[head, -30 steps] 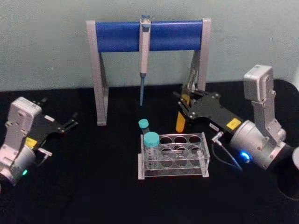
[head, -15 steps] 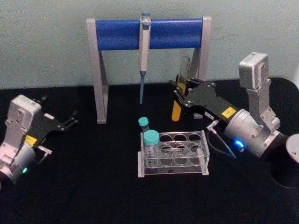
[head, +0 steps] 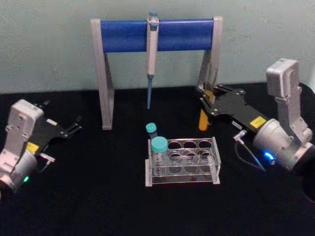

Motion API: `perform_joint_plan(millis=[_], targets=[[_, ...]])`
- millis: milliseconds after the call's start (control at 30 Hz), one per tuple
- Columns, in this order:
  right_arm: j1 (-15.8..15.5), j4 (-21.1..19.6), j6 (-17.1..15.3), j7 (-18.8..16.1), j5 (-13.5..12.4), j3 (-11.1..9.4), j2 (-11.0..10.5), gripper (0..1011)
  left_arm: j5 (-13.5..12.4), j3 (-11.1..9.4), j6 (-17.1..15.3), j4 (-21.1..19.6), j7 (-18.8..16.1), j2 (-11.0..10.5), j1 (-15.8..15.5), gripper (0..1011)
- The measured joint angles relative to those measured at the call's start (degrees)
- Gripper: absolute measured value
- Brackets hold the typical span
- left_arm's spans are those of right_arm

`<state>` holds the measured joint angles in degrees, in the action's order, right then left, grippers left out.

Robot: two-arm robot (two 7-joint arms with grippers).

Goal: Pick up the test tube from the test tube rack, shake it, then place it back into the test tube rack.

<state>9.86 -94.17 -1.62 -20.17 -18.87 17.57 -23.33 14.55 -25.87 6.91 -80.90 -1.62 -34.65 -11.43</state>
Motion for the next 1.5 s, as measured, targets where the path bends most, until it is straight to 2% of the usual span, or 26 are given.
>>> perform_joint_plan(millis=[133,267,400,500,600,700,800,1000,1133,1300,1500], targets=[[-1.97,-2.48,-1.68,-0.18,0.15,-0.65,-1.66,233,0.00,0.00,0.00,0.00,0.00,0.00,0.00,1001],[-3.38,-4.45,-3.73,-1.55,-0.84,-0.77,-3.00,233,0.00,0.00,0.00,0.00,0.00,0.00,0.00,1001],[-3.71,-5.44,-5.43,-4.41,-3.76,-0.07,-3.83,233,0.00,0.00,0.00,0.00,0.00,0.00,0.00,1001],[-3.02,-4.98,-5.65,-5.88,-5.93,0.75,-3.39,233,0.00,0.00,0.00,0.00,0.00,0.00,0.00,1001],[-2.26,-3.99,-5.29,-6.55,-7.06,1.37,-2.66,233,0.00,0.00,0.00,0.00,0.00,0.00,0.00,1001],[-0.69,-1.77,-3.21,-6.68,-7.90,2.30,-1.09,233,0.00,0.00,0.00,0.00,0.00,0.00,0.00,1001],[0.38,-0.26,-1.75,-6.06,-7.85,2.86,-0.14,233,0.00,0.00,0.00,0.00,0.00,0.00,0.00,1001],[2.81,3.63,1.70,-2.24,-5.30,3.36,2.27,233,0.00,0.00,0.00,0.00,0.00,0.00,0.00,1001],[3.47,4.72,2.13,-0.90,-4.08,3.08,2.88,233,0.00,0.00,0.00,0.00,0.00,0.00,0.00,1001],[3.61,5.11,2.34,-0.25,-3.16,2.49,3.05,233,0.00,0.00,0.00,0.00,0.00,0.00,0.00,1001],[2.51,3.80,2.19,0.41,-1.97,1.32,2.26,233,0.00,0.00,0.00,0.00,0.00,0.00,0.00,1001]])
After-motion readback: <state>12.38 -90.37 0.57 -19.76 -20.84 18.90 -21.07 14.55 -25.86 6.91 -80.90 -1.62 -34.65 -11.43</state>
